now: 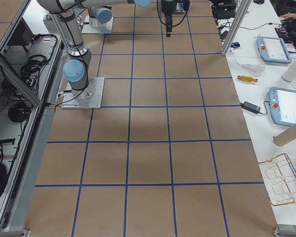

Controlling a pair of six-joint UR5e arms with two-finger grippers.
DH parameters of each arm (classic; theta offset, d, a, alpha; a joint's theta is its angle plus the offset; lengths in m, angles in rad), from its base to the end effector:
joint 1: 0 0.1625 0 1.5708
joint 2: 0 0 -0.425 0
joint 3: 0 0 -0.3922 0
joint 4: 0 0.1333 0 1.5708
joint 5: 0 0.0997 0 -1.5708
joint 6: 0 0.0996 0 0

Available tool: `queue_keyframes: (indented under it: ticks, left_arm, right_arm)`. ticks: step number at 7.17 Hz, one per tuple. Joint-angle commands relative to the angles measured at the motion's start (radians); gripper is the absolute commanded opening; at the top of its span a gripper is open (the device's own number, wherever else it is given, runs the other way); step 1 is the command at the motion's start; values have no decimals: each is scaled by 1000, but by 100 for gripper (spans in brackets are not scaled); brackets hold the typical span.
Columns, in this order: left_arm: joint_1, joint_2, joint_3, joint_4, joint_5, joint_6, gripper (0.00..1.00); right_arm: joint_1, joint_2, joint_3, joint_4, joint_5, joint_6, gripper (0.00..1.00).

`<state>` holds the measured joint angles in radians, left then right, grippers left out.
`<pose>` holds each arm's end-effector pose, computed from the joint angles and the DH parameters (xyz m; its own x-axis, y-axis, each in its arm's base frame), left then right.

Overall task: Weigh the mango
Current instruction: 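Lift the mango with the left gripper and carry it over the scale, then lower the mango onto the scale platform and open the left gripper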

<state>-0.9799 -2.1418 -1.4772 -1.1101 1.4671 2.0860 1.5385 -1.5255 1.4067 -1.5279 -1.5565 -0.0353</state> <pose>0.2574 -0.6415 0.2392 -0.0782 0.9963 -0.0364 0.9924 0.0743 -0.0983 0.1180 -0.5197 0.5418 -0.9999 -0.0040 -0.0116 -0.0031 0.9971 -0.0763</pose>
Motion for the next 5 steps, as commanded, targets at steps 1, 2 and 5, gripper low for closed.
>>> queue_keyframes:
  ticks: [1,2,5]
  left_arm:
    - [-22,-4,-24,30,1,-3,24]
    - [-22,-12,-28,51,1,-1,29]
    - [-22,-33,-26,81,2,5,33]
  right_arm:
    - [0,1,0,0,0,0,100]
    - [0,1,0,0,0,0,100]
    - [0,1,0,0,0,0,100]
